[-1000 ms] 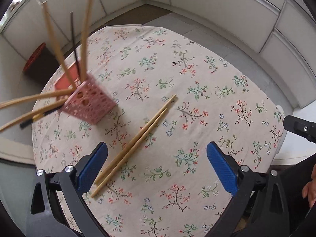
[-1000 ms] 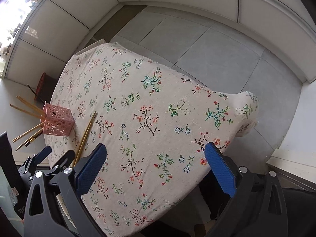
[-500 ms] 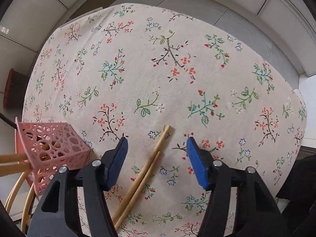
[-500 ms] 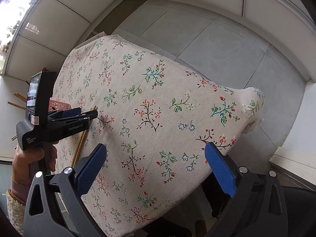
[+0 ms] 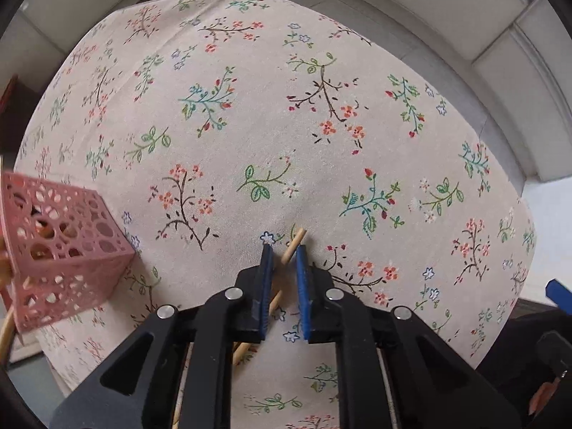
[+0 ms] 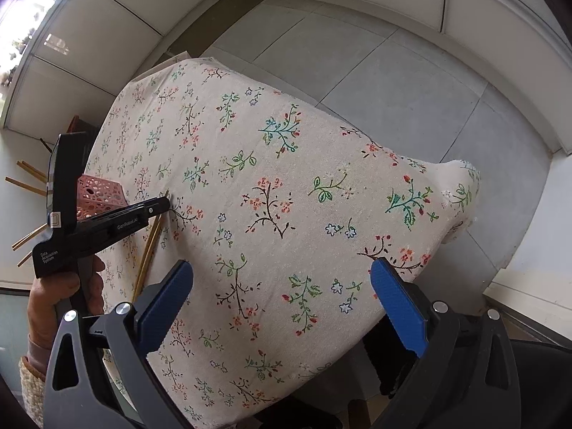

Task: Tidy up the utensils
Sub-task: 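Lower the left tool and grasp one of the last two wooden chopsticks, then lower the right tool and grasp the last wooden chopstick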

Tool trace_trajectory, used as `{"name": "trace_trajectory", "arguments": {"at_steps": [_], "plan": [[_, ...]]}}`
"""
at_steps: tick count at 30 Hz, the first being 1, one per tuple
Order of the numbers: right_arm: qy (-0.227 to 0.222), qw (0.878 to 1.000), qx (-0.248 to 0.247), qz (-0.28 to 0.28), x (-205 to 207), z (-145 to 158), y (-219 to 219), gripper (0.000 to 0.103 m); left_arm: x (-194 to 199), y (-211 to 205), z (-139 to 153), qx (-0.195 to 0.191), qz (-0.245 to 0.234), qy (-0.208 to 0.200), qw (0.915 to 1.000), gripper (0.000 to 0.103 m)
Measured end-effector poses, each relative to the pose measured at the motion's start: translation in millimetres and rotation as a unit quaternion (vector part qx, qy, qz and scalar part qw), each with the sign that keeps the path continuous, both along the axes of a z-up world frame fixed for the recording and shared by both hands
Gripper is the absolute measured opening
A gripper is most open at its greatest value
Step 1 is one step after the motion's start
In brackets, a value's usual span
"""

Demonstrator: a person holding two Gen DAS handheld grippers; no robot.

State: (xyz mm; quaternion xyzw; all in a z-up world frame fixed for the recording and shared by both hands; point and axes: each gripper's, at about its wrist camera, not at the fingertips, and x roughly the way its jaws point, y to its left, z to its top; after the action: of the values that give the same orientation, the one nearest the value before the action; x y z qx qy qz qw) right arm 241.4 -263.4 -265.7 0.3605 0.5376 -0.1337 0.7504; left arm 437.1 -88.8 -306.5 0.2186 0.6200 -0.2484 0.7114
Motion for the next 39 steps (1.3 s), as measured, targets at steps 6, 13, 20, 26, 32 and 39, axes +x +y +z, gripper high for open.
{"name": "trace_trajectory", "arguments": {"at_steps": [6, 13, 20, 26, 32, 39], "plan": [[0.004, 1.0, -0.01, 0.015, 4.9, 0.0, 12.8, 0.097, -29.7, 30.3, 12.9, -0.033, 0.051, -0.041, 0.9973, 0.007], [0.003, 0.997, -0.055, 0.056, 21.7, 3.0, 42.4, 0.097, -79.0, 66.3, 50.8, -0.057, 0.092, -0.113, 0.9877, 0.005], [0.02, 0.994, -0.073, 0.074, 46.1, -0.8, 70.5, 0.097, -121.1, 92.3, 102.8, -0.086, 0.12, -0.177, 0.9731, 0.004], [0.072, 0.993, -0.055, 0.077, 71.4, -26.6, 101.0, 0.097, -154.3, 128.5, 127.3, -0.101, 0.147, -0.213, 0.9606, 0.004], [0.094, 0.99, -0.055, 0.086, 100.8, -41.1, 131.7, 0.097, -161.0, 159.2, 142.1, -0.109, 0.178, -0.242, 0.9476, 0.004], [0.095, 0.987, -0.079, 0.106, 114.4, -52.9, 161.7, 0.093, -157.9, 182.7, 149.0, -0.117, 0.209, -0.253, 0.9372, 0.004]]}}
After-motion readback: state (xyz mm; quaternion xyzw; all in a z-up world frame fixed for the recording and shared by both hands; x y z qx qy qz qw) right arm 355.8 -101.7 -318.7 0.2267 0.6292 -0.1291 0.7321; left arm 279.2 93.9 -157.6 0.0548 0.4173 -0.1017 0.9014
